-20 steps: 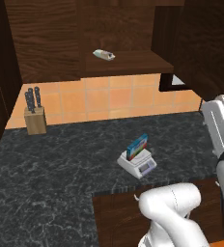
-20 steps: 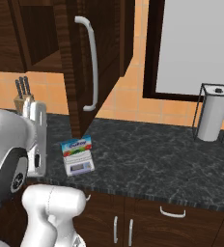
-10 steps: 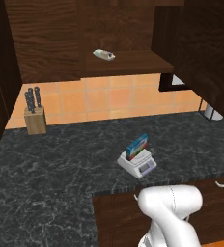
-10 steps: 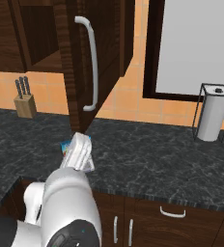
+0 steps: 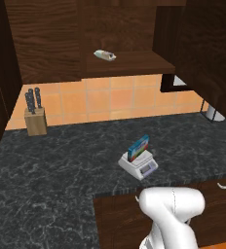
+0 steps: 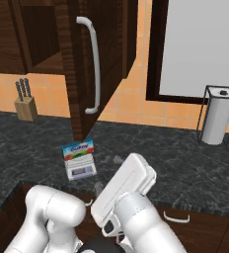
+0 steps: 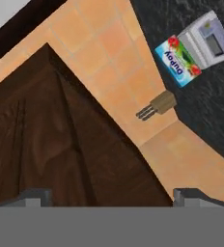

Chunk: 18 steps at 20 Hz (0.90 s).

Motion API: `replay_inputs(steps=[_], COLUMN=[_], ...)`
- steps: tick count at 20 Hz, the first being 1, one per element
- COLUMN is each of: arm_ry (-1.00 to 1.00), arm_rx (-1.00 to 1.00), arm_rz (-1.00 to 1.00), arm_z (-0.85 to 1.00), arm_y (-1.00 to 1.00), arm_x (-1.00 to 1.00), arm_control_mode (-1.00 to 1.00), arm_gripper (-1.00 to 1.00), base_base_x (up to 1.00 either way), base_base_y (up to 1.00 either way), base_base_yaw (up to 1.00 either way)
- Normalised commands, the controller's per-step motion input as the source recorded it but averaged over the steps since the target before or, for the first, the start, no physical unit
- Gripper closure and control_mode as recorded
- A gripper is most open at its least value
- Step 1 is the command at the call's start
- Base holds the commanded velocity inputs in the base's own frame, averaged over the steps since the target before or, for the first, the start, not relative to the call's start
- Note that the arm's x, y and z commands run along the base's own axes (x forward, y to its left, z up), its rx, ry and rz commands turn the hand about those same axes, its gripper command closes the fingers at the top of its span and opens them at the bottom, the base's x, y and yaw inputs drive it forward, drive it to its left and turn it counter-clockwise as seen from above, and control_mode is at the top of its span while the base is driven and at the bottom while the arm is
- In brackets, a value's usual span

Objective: Pick the boxed food and place it on the digital scale for weighing, and close the cabinet.

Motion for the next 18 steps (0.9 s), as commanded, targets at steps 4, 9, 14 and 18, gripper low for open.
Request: replay_inputs(steps=[4,9,14,18], arm_ry=[-0.13,-0.12,0.0,-0.04], arm_rx=[0.12,0.14,0.07,0.0], arm_rz=[0.27,0.23,0.19,0.2], arm_z=[-0.41,-0.19,0.23,0.59], arm_y=[-0.58,-0.58,-0.1,0.0], arm_x=[0.8,0.61,0.73,0.6], arm_control_mode=[-1.0,-1.0,-1.0,-1.0], arm_gripper=[-1.0,-1.0,-1.0,-1.0], base_base_x=[0.0,0.0,0.0,0.0], base_base_y=[0.0,0.0,0.0,0.0], base_base_yaw=[0.0,0.0,0.0,0.0])
